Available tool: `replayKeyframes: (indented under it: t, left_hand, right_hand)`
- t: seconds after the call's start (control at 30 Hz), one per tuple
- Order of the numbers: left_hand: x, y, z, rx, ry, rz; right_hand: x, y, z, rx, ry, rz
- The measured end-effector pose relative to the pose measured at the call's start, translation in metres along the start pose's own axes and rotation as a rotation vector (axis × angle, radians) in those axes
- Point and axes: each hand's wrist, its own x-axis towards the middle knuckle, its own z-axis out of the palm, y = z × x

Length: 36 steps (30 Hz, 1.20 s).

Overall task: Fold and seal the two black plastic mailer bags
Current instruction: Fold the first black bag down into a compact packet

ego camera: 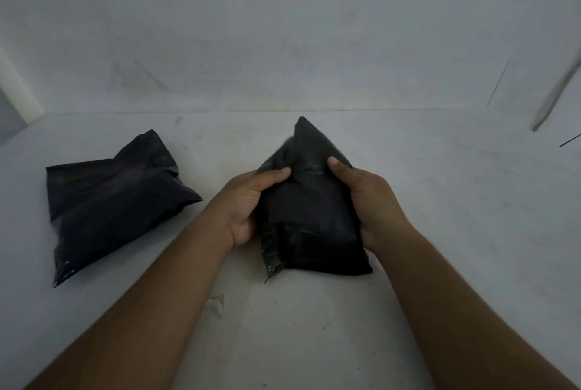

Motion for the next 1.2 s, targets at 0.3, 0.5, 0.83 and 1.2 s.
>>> replayKeyframes:
  t: [0.3,0.5,0.83,1.2]
  left_hand:
    - [0.009,0.0,-0.001,-0.022,0.017,0.115]
    - [0.011,0.0,-0.001,-0.018,-0.004,0.056]
    - [0.013,0.004,-0.004,-0.045,0.018,0.038]
    - [0.021,0.0,-0.005,-0.061,0.08,0.166]
  right_hand:
    - [0.005,-0.005,-0.008,0.053,-0.194,0.067]
    - [0.011,0.0,-0.005,0.126,-0.061,0.104]
    - [0.017,-0.001,-0.009,-0.092,0.032,-0.054]
    - [0.023,-0.003,-0.015,0.095,-0.022,-0.007]
